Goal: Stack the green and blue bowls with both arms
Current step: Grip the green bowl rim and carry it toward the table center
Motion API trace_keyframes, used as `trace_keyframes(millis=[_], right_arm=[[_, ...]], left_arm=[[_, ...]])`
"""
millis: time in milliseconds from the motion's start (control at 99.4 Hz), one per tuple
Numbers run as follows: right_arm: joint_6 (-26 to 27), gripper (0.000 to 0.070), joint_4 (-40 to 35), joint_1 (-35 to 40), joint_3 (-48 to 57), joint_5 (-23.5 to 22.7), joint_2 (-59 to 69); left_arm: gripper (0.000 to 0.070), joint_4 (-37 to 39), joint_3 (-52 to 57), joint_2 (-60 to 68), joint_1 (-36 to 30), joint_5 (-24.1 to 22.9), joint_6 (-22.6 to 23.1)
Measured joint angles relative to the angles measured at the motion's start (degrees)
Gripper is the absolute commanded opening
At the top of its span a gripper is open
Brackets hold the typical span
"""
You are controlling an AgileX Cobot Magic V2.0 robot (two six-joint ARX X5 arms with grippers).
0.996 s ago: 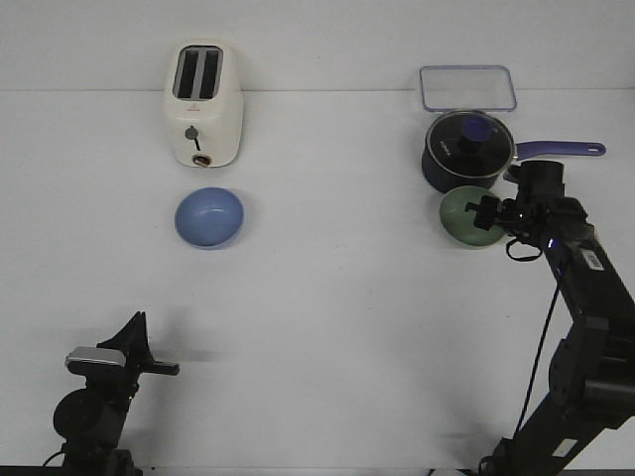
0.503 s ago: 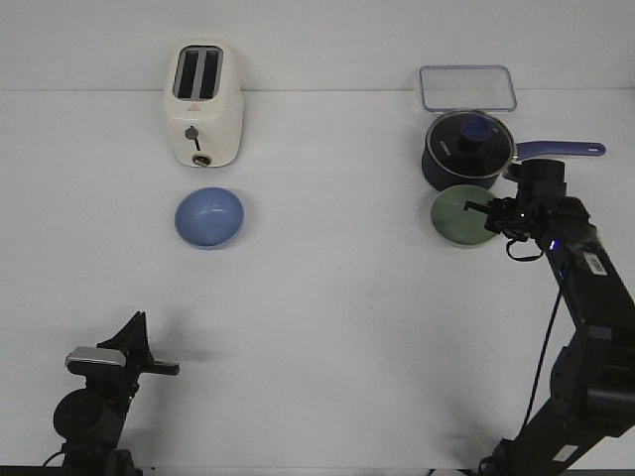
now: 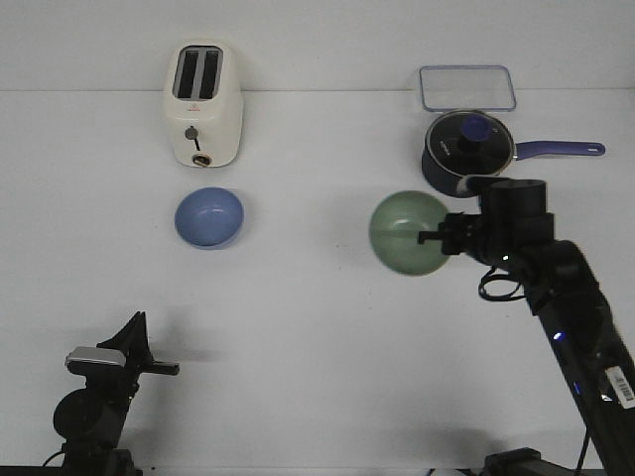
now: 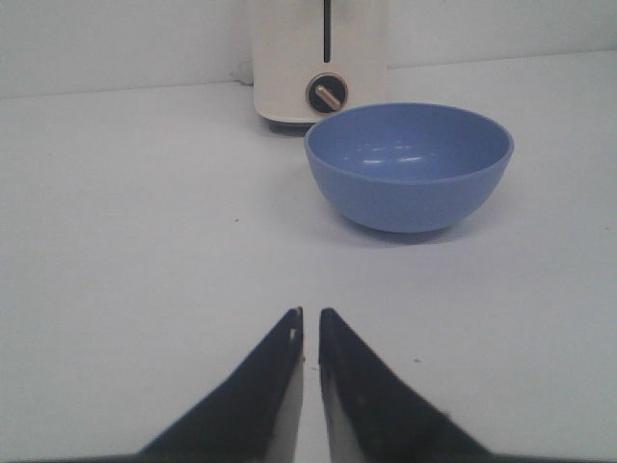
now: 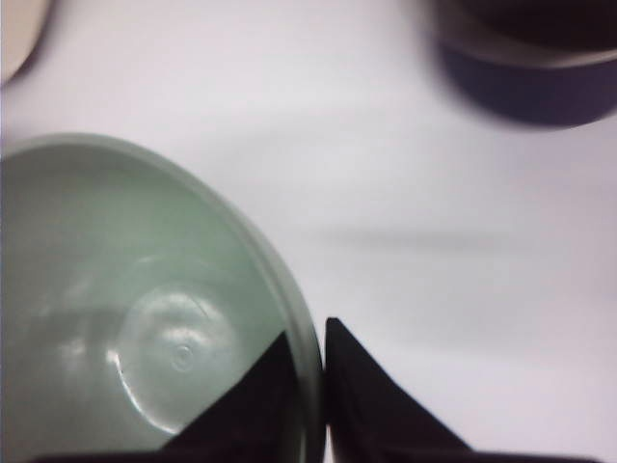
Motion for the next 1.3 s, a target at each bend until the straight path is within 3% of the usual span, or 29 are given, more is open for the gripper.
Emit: trace_keyframes(millis=[282, 705, 755, 835, 876, 1188, 1298], right_arm=[[6.3, 0.0000, 15.5, 19.7, -15.8, 4.1, 2.3], [9.5, 0.0003, 17.5, 21.8, -19.0, 7.2, 10.0], [9.5, 0.0071, 17.5, 21.8, -19.0, 7.2, 10.0], [9.5, 0.0339, 17.4, 21.8, -19.0, 7.4, 10.0], [9.5, 0.0425, 17.4, 21.8, -19.0, 7.4, 10.0], [8.3, 0.0427, 17.7, 21.8, -19.1, 7.6, 7.3], [6.4, 0.0426, 16.9, 22.5, -19.1, 11.8, -1.6]], left_arm=[[0.0015, 0.0, 0.0, 0.0, 0.0, 0.0, 0.0], [0.0015, 0.0, 0.0, 0.0, 0.0, 0.0, 0.0], [0.0015, 0.0, 0.0, 0.0, 0.0, 0.0, 0.0], [0.0015, 0.0, 0.0, 0.0, 0.0, 0.0, 0.0], [0.0015, 0.0, 0.0, 0.0, 0.0, 0.0, 0.0], [0.0015, 0.0, 0.0, 0.0, 0.0, 0.0, 0.0], [0.0015, 0.0, 0.0, 0.0, 0.0, 0.0, 0.0]])
